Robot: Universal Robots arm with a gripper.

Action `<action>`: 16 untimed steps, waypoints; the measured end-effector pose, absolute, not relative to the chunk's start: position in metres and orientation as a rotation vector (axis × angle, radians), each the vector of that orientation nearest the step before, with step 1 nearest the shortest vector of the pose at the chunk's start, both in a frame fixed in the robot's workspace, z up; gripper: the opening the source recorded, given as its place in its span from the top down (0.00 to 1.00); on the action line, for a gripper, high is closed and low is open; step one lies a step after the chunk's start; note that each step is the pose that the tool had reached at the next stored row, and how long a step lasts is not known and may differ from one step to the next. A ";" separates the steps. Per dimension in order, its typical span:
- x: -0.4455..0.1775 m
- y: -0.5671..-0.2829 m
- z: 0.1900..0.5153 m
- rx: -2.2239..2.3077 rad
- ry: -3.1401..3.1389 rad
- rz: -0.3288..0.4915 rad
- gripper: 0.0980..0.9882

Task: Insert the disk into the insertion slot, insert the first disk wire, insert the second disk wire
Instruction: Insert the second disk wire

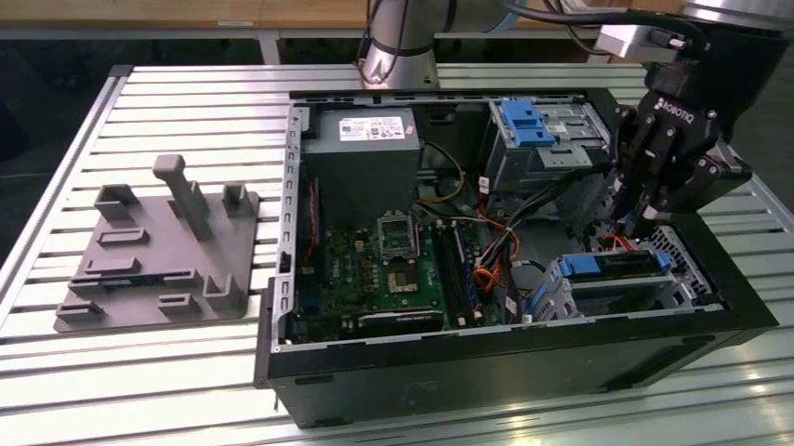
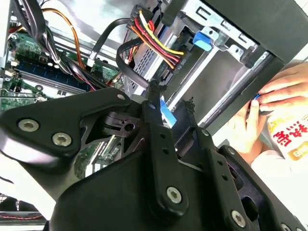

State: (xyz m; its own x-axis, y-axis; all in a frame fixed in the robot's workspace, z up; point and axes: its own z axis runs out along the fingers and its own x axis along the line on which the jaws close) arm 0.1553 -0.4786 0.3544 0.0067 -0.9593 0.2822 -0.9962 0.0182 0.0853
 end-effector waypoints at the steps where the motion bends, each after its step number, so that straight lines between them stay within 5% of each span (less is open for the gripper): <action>1: 0.155 -0.479 0.354 2.027 -2.032 0.204 0.70; 16: 0.154 -0.477 0.352 2.022 -2.033 0.233 0.70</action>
